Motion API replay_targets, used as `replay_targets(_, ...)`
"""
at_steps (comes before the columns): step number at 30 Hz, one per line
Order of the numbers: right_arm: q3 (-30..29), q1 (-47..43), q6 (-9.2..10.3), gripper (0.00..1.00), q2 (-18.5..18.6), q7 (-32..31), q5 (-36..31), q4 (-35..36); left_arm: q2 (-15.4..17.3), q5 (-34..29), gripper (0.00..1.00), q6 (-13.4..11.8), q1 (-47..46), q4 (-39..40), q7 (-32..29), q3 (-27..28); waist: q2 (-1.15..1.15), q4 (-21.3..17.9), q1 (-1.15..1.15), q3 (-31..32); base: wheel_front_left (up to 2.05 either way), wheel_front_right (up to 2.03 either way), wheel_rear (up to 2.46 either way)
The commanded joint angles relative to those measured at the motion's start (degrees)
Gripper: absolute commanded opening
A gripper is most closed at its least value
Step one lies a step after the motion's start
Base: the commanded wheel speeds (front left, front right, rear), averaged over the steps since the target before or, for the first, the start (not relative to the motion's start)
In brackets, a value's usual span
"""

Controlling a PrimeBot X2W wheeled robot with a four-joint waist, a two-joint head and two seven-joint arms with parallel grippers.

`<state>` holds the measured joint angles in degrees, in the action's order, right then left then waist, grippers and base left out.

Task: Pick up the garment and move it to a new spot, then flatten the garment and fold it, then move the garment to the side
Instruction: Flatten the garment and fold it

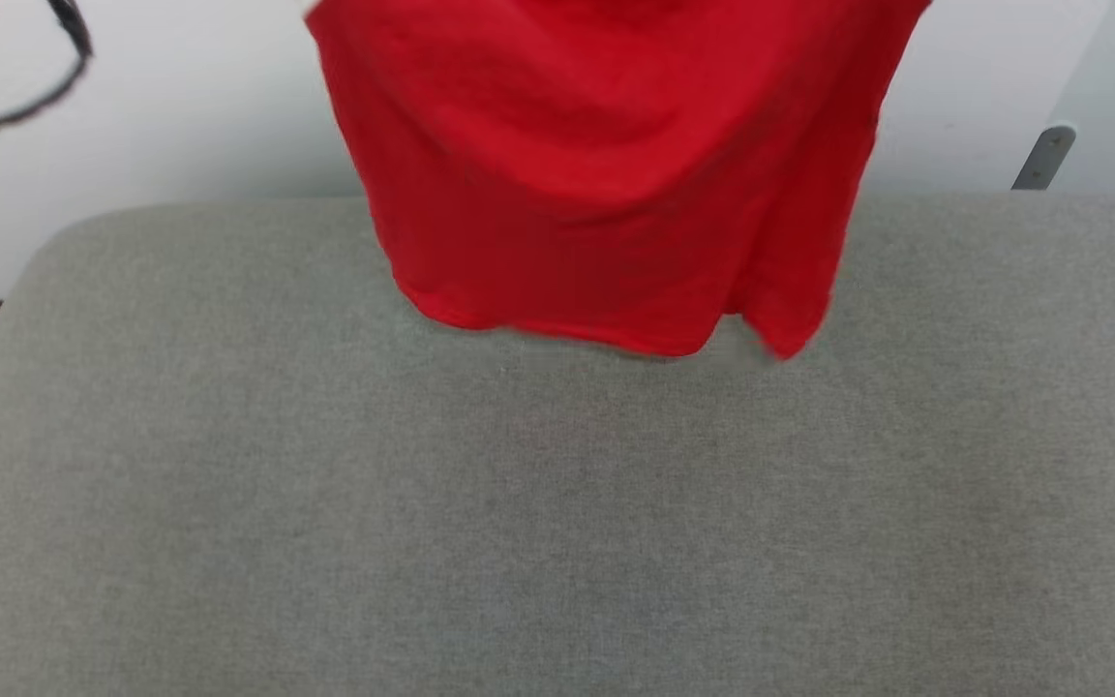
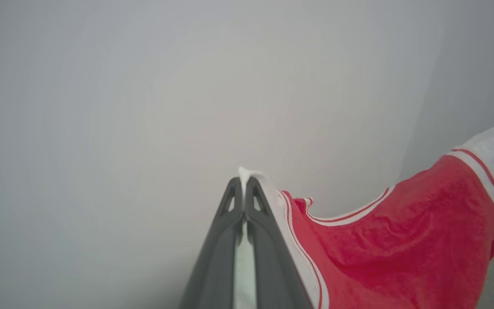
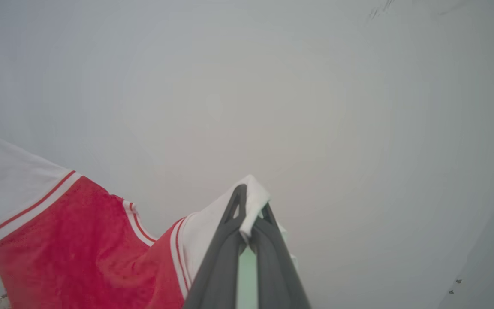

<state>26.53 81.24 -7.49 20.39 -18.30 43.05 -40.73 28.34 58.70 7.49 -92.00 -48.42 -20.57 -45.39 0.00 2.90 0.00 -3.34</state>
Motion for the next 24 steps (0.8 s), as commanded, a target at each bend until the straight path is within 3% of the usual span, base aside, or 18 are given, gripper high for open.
replay_targets(1, -0.02, 2.03, 0.0, 0.0, 0.62, -0.02, 1.1, -0.55, 0.58, 0.09, 0.0, -0.03, -1.76, -0.04, -0.21, 0.26, 0.0, 0.05, 0.0, -3.84, 0.0, 0.0, 0.0)
replay_targets(8, -0.19, 10.3, 0.0, 0.0, 1.37, 2.45, -2.6, -4.82, 0.26, -2.03, 0.0, -1.3, -7.09, -0.41, 2.08, 0.2, 0.0, 0.06, 0.0, -17.7, 0.0, 0.0, 0.0)
replay_targets(13, -1.49, 13.9, -0.01, 0.0, -1.85, 20.47, -12.31, -13.85, -3.81, -5.93, 0.0, -3.41, -9.66, -4.9, 15.15, 0.29, 0.0, 0.52, 0.0, -23.14, 0.0, 0.0, 0.0)
replay_targets(15, -3.49, 19.46, 0.02, 0.0, -1.33, 28.68, -16.25, -16.35, -5.17, -7.68, 0.0, -3.94, -14.6, -5.89, 20.15, 0.55, 0.0, 1.52, 0.0, -25.5, 0.0, 0.0, 0.0)
replay_targets(17, -4.57, 23.68, 0.02, 0.0, -0.81, 32.45, -21.19, -17.88, -5.61, -9.24, 0.0, -4.39, -18.92, -6.47, 25.67, 1.42, 0.0, 2.46, 0.0, -28.62, 0.0, 0.0, 0.0)
replay_targets(19, -5.51, 26.02, 0.01, 0.0, -1.13, 33.31, -26.01, -17.05, -6.12, -9.49, 0.0, -4.02, -21.53, -7.17, 30.31, 2.53, 0.0, 3.44, 0.0, -31.81, 0.0, 0.0, 0.0)
replay_targets(24, -10.43, 27.71, 0.02, 0.0, -0.16, 33.4, -34.89, -4.91, -6.05, -7.3, 0.0, -1.41, -26.57, -6.42, 35.16, 6.87, 0.0, 5.47, 0.0, -39.03, 0.0, 0.0, 0.0)
